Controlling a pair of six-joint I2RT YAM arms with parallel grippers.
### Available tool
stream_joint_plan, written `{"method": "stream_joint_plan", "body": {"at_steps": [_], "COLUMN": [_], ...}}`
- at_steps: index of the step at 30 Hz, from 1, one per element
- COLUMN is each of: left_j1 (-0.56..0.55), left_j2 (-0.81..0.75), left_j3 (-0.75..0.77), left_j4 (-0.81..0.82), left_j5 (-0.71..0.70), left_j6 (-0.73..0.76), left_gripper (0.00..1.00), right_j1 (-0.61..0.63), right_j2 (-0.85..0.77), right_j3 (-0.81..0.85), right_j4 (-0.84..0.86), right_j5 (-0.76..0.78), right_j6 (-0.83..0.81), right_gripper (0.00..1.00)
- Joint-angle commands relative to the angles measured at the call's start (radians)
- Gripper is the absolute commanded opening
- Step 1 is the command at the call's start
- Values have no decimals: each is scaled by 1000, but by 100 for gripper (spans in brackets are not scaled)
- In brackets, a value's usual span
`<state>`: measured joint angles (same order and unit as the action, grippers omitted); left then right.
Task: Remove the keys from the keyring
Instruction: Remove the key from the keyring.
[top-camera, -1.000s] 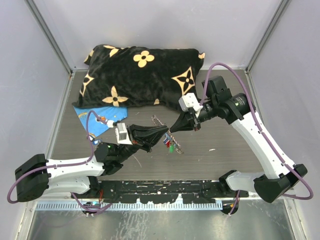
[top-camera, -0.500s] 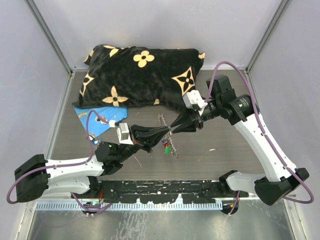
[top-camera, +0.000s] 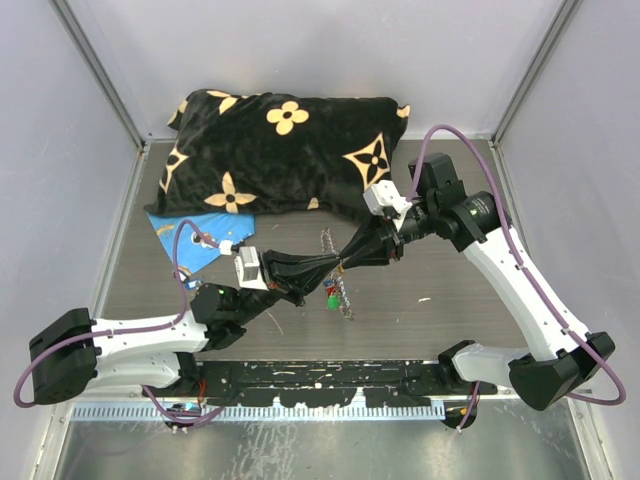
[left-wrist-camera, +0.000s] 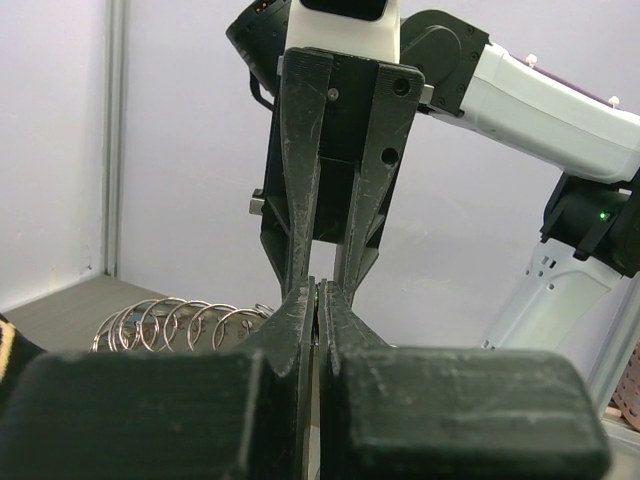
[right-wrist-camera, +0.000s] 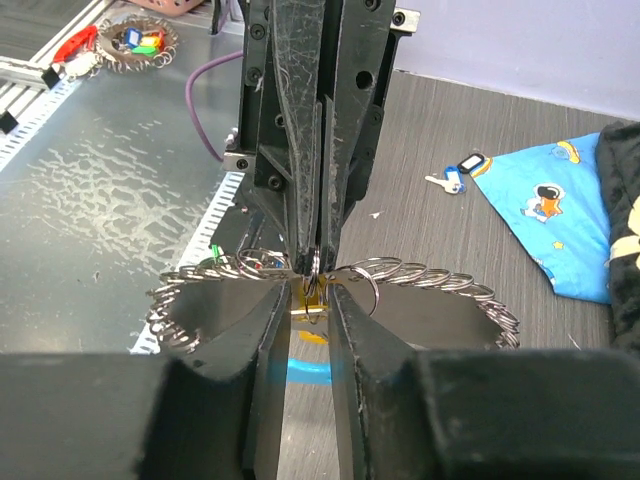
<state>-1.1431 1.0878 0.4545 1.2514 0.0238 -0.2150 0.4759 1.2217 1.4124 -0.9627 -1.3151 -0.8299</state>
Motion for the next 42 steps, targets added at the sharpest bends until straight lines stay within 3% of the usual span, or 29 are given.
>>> {"method": "stream_joint_plan", "body": {"at_steps": [1,9,13,19,22,25,26,30,35,42], "left_j1": [6,7,12,33,65,79,80,80,81,97], "left_j2": [-3,0,2,-12,-105,-249,-290,-355,-260,-14], "left_j3": [53,54,53,22,-27,-14,15,69,95,117], "left_j4": [90,95,99,93,10,-308,-480,-789,-830,-555], "left_j5": [5,7,13,2,-2,23,33,60,119,217], "left_j6": [17,16,13,5,11,61,93,235,425,570], "left_gripper": [0,0,0,2,30,51,57,65,56,39], "right_j1": [1,12,13,14,15,18,21,59,151,216], "right_j2": [-6,-2,1,-6,-14,-14,-10,26,70,123], "right_j3": [-6,-19,-18,15,44,64,69,94,123,135], "right_j4": [48,67,66,9,-71,-140,-161,-197,-238,-257], "right_j5": [-52,-35,-28,54,216,382,454,688,872,935], "right_j6": [28,41,37,-3,-92,-154,-165,-175,-221,-272], "right_gripper": [27,20,2,1,0,1,1,1,1,1]}}
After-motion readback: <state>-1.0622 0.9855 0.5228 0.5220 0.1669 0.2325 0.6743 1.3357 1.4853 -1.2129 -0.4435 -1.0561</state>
